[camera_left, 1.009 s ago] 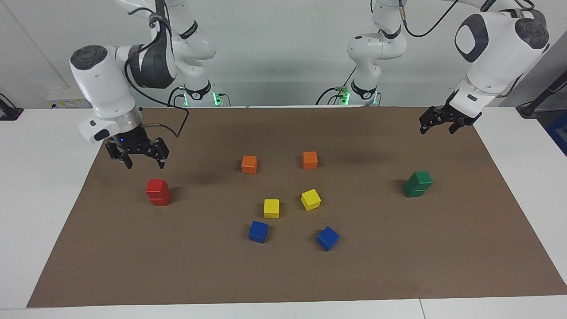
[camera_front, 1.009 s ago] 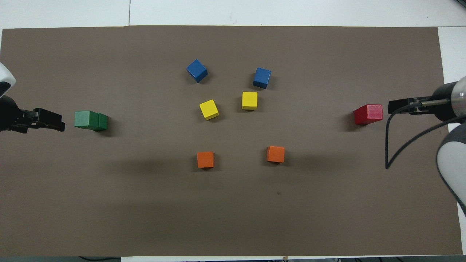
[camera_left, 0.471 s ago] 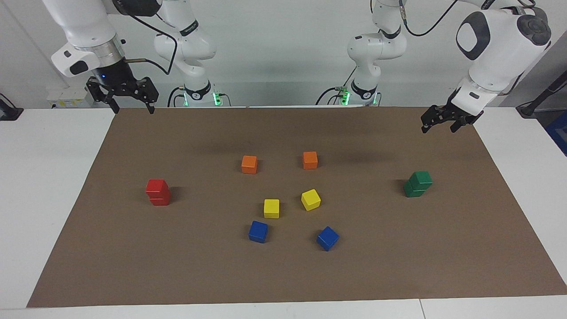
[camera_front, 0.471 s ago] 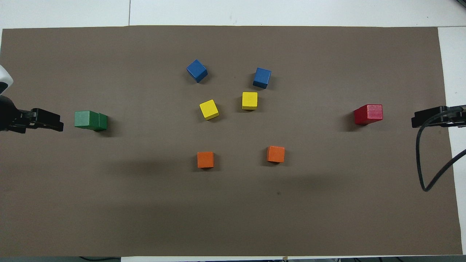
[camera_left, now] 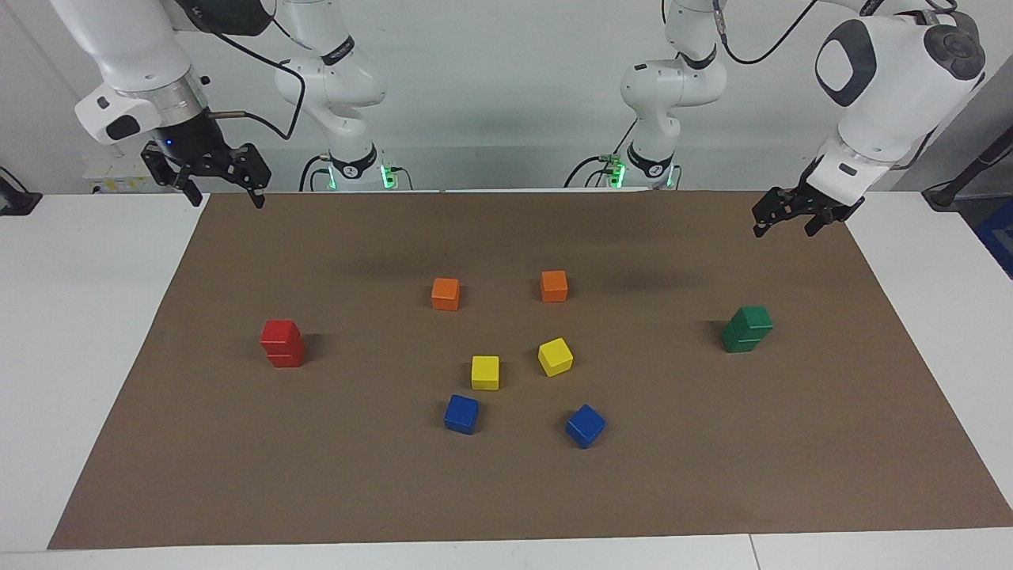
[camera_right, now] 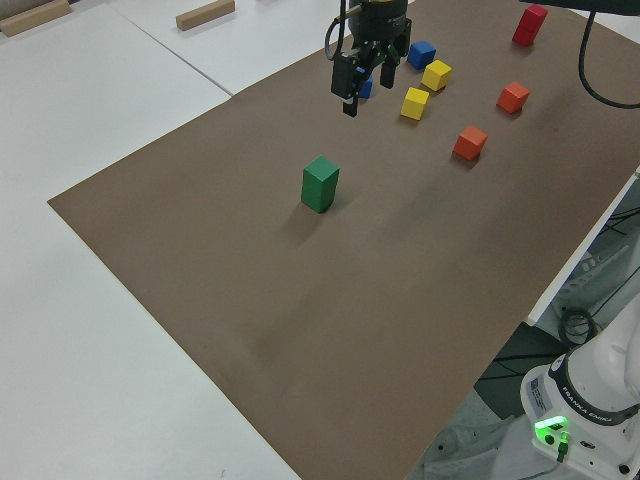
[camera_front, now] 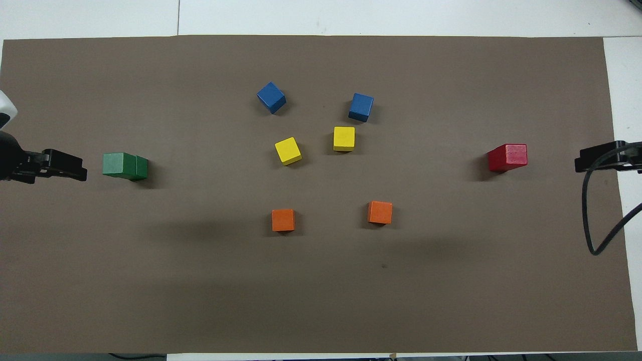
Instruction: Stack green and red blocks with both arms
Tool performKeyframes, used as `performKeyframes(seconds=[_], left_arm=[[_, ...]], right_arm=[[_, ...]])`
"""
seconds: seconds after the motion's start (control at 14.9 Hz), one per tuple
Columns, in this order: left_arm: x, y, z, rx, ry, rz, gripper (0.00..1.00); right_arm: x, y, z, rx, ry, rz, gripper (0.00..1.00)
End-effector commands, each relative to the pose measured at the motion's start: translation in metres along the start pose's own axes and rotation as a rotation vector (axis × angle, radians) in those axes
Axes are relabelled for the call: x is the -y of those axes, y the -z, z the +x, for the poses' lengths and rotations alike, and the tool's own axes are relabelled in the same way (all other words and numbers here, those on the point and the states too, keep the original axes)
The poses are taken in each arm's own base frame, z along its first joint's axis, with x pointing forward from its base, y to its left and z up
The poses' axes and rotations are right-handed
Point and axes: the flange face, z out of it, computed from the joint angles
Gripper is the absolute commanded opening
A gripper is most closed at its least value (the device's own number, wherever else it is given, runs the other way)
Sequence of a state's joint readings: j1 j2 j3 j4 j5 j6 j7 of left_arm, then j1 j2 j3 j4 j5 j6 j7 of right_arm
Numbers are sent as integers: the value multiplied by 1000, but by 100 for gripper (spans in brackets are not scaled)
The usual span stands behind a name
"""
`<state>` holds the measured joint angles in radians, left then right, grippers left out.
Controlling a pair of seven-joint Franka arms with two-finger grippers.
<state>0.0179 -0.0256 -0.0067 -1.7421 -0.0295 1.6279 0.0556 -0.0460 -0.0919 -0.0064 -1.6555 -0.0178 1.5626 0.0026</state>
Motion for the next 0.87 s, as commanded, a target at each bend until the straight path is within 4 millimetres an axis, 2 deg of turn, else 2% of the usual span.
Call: performKeyframes(seconds=[0.0,0.54,0.81], left_arm=[[1,7,-4,-13,10,11,100],[1,7,-4,-13,10,11,100],[1,6,-4,-11,10,11,100]], right_arm=[[-5,4,1,13,0,18,100],[-5,4,-1,27,-45,109,100],[-6,2,-3,28,-45,92,100]])
